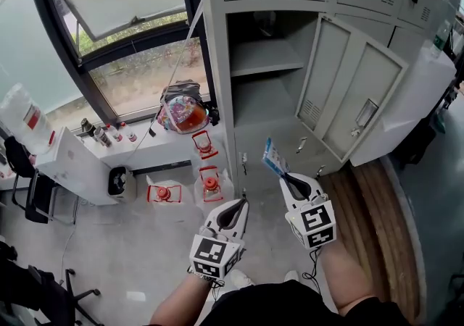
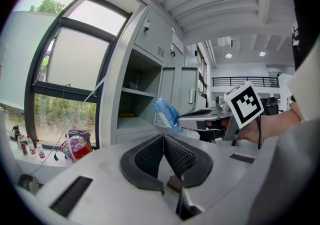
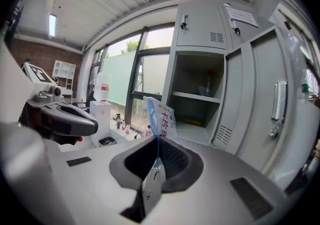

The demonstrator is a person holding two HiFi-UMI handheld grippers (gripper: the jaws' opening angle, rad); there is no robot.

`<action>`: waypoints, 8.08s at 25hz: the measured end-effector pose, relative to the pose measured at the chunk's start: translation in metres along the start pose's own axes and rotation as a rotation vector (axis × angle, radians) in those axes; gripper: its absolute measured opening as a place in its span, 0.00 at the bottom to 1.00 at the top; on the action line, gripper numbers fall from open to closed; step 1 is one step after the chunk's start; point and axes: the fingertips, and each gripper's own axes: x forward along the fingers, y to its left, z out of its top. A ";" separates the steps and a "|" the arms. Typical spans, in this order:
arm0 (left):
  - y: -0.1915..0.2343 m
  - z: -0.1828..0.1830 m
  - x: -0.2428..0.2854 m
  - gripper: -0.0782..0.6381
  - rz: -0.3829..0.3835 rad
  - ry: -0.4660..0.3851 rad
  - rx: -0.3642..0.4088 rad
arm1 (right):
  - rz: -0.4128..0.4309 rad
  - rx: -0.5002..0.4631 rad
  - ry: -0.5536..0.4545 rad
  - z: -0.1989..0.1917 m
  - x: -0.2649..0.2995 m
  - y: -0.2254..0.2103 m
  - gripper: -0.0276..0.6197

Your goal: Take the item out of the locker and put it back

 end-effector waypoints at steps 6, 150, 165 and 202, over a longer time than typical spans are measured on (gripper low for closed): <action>-0.045 -0.001 0.011 0.13 0.021 0.004 0.008 | 0.062 0.049 -0.019 -0.014 -0.040 -0.012 0.15; 0.096 0.025 0.162 0.13 0.045 0.054 0.039 | 0.054 -0.571 0.382 -0.031 0.304 -0.153 0.15; 0.101 0.022 0.160 0.13 0.054 0.061 0.035 | 0.099 -0.563 0.409 -0.041 0.309 -0.147 0.19; 0.073 0.026 0.100 0.13 0.039 0.029 0.053 | 0.028 -0.400 0.228 0.008 0.231 -0.117 0.12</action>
